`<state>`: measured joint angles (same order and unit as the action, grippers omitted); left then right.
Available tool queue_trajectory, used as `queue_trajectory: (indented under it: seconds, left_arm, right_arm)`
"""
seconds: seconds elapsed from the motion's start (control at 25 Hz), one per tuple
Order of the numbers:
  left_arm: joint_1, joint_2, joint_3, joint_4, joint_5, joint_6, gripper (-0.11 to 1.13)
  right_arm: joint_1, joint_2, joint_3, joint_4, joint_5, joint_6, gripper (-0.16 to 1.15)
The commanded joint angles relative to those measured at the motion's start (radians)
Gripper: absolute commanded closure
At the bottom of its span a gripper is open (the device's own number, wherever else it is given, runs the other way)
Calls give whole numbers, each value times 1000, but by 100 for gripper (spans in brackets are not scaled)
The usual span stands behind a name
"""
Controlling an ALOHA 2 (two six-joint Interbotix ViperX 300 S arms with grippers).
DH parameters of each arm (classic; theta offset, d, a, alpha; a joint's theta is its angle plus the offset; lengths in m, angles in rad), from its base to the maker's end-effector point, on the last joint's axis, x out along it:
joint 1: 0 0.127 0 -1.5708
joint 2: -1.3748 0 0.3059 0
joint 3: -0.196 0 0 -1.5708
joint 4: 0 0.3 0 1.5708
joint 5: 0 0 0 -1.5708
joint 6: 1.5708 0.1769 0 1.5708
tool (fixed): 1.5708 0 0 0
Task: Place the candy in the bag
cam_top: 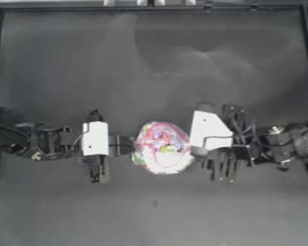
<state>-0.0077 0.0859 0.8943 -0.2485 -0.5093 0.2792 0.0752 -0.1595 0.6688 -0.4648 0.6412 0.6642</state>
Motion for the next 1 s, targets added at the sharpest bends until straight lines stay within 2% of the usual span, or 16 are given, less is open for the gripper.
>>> queue_trajectory:
  seconds: [0.04, 0.28, 0.52, 0.84, 1.0]
  left_arm:
    - [-3, -58, -20, 2, -5, 2, 96]
    - [-5, -58, -18, 5, -5, 2, 96]
    - [-5, -60, -20, 8, -5, 2, 96]
    - [-5, -60, -21, 8, -5, 2, 96]
    - [-3, -60, -23, 8, -5, 2, 96]
  right_arm:
    - [-8, -66, -8, -2, 40, -8, 5]
    - [-69, -143, 41, 15, 87, -20, 5]
    - [-189, -189, 118, 106, 41, -66, 5]
    - [-295, -158, 156, 273, -25, -242, 3]
    - [-305, -114, 153, 285, -29, -285, 3]
